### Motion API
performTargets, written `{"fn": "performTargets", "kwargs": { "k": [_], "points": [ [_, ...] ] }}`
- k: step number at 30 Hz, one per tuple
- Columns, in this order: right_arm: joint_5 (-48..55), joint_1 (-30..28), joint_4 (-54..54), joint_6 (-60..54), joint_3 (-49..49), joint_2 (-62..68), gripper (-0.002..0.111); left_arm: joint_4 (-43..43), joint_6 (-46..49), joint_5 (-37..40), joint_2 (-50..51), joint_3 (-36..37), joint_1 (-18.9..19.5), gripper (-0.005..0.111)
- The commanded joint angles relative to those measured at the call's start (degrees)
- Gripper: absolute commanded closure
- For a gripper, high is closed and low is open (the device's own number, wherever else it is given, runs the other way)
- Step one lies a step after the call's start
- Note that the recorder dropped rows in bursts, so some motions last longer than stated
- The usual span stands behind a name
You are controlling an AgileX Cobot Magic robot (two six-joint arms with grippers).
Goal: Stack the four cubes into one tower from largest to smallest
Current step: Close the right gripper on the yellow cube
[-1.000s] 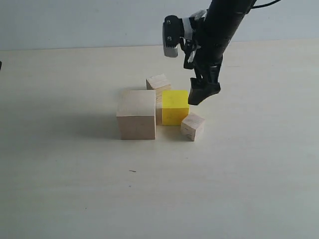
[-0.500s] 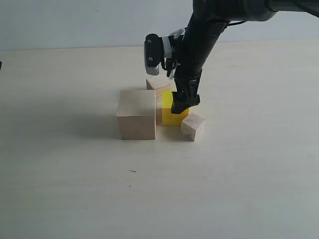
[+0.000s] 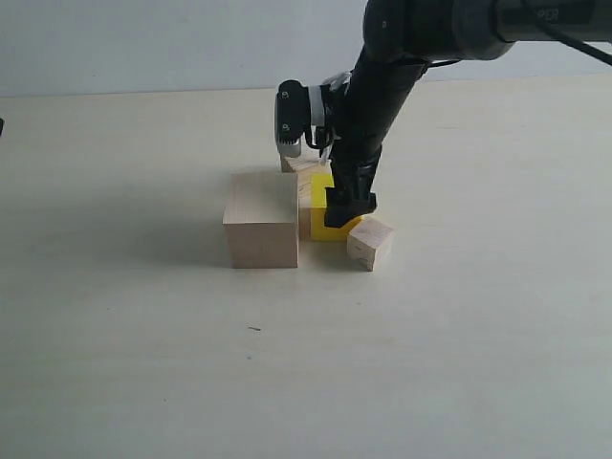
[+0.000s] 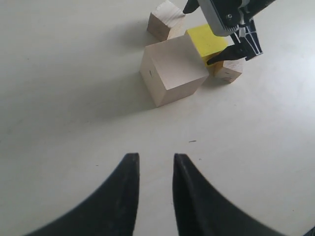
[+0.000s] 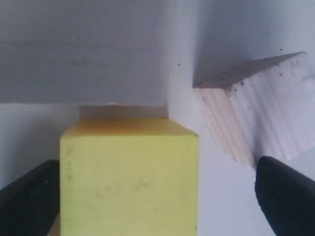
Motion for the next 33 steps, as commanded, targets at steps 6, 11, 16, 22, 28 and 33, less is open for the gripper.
{"fn": "performTargets", "kwargs": {
  "k": [6,11,16,22,28,33],
  "points": [
    [0.4,-0.2,-3.5,4.1,-0.4,1.7,0.008,-0.5,0.3,0.0,-0.2,0.1,0.2,0.080],
    [-0.2,-0.2,-1.0,4.8,-0.4,-0.1,0.008,-0.3,0.3,-0.4,-0.2,0.1,0.2,0.080],
    [-1.5,-0.2,-1.2,5.1,-0.4,-1.9,0.008,-0.3,0.6,-0.4,-0.2,0.1,0.2,0.080],
    [-1.1,-0.2,-4.7,8.4,-0.4,-1.7,0.008,-0.3,0.5,-0.2,-0.2,0.1,0.2,0.080],
    [-1.1,-0.2,-4.6,9.2,-0.2,-1.4,0.008,-0.3,0.5,-0.2,-0.2,0.1,0.2,0.080],
    [0.2,-0.2,-3.4,9.2,-0.2,-0.1,0.008,-0.3,0.5,-0.2,-0.2,0.1,0.2,0.080]
  ]
}}
